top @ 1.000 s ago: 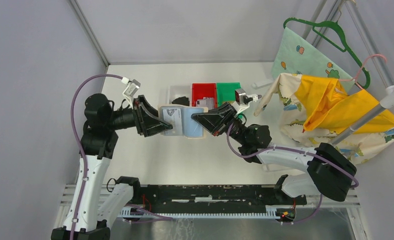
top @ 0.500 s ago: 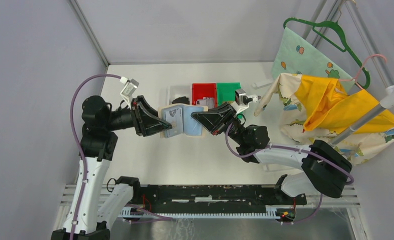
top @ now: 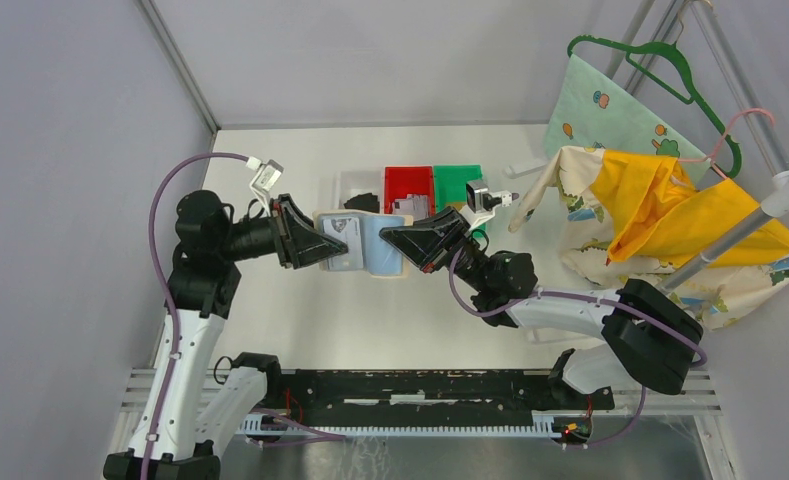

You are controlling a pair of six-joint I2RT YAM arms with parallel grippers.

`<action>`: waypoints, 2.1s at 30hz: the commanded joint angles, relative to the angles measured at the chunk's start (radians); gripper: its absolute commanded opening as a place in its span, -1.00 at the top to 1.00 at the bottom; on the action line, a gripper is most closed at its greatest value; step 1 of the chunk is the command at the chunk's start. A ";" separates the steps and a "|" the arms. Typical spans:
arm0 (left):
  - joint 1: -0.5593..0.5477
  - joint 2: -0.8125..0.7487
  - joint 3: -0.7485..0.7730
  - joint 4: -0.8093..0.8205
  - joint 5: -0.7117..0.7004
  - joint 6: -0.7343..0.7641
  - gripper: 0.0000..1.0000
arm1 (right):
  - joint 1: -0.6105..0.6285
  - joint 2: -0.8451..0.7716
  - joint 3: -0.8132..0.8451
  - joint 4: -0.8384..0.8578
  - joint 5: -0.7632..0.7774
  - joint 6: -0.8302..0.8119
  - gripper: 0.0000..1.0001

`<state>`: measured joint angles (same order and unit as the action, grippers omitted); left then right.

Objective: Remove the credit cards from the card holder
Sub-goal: Remove the credit card from the card holder.

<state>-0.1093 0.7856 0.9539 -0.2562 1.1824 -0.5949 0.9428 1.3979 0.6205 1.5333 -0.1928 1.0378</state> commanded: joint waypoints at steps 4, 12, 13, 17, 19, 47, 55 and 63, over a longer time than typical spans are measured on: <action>-0.006 -0.008 0.023 -0.008 0.056 0.031 0.09 | 0.005 -0.015 0.044 0.130 0.022 0.026 1.00; -0.007 -0.001 0.041 -0.009 0.083 0.030 0.09 | 0.008 0.002 0.055 0.147 0.018 0.039 1.00; -0.007 0.003 0.044 -0.009 0.084 0.032 0.18 | 0.008 0.000 0.052 0.146 0.019 0.037 1.00; -0.008 0.021 0.076 -0.037 0.063 0.077 0.75 | 0.006 -0.019 0.027 0.120 0.018 0.014 0.93; -0.008 0.035 0.109 -0.097 0.036 0.138 0.90 | 0.000 -0.040 0.007 0.082 0.012 -0.003 0.68; -0.008 0.298 0.256 -0.686 -0.302 0.818 0.96 | -0.123 -0.109 0.183 -0.729 -0.333 -0.266 -0.43; -0.007 0.297 0.259 -0.691 -0.236 0.801 0.91 | -0.084 0.019 0.147 -0.556 -0.367 -0.139 -0.41; -0.007 0.298 0.281 -0.701 -0.084 0.753 0.88 | -0.084 0.094 0.157 -0.491 -0.384 -0.095 -0.37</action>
<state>-0.1135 1.1015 1.1721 -0.9668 0.9482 0.1726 0.8593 1.4666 0.7555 0.9314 -0.5461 0.9012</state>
